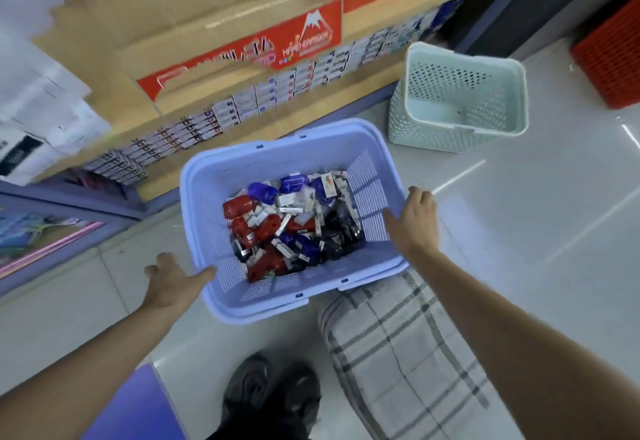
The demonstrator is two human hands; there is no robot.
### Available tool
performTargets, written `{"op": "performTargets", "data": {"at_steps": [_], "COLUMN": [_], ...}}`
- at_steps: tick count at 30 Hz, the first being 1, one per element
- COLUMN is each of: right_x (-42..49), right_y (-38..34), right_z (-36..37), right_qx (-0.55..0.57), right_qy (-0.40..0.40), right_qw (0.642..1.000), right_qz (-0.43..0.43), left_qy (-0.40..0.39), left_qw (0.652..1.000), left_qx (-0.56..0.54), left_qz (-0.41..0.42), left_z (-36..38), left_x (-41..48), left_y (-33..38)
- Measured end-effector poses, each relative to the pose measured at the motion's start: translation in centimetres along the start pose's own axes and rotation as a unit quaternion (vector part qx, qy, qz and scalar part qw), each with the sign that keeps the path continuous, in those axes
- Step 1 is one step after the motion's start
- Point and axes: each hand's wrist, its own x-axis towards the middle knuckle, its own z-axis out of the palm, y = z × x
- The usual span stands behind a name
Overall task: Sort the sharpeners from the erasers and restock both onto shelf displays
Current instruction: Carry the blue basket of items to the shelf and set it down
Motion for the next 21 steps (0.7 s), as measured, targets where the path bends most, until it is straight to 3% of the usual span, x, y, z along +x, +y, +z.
{"op": "performTargets", "data": {"at_steps": [4,8,15,21], "right_x": [-11.5,-22.1,-29.7,-31.3], "right_y": [-1.6,-0.9,2.7,9.8], "right_z": [-7.5,-15.9,-27.0,-34.9], "right_qx": [0.105,0.141,0.209,0.258], "right_qy": [-0.125,-0.181,-0.173,-0.170], "right_qw": [0.987,0.973,0.963,0.951], "right_qz": [0.007,0.000,0.006,-0.034], "left_qy": [-0.101,-0.164,-0.177,-0.135], "left_qw": [0.992,0.983,0.979,0.979], "left_qx": [-0.067,-0.081,-0.089,-0.130], "left_qz": [-0.032,-0.033,0.047,0.077], "left_z": [-6.5,-10.4,-8.3,-3.9], "left_x": [-11.0,-23.5,-39.9,-51.3], "left_y": [3.0,6.2,13.1,18.4]}}
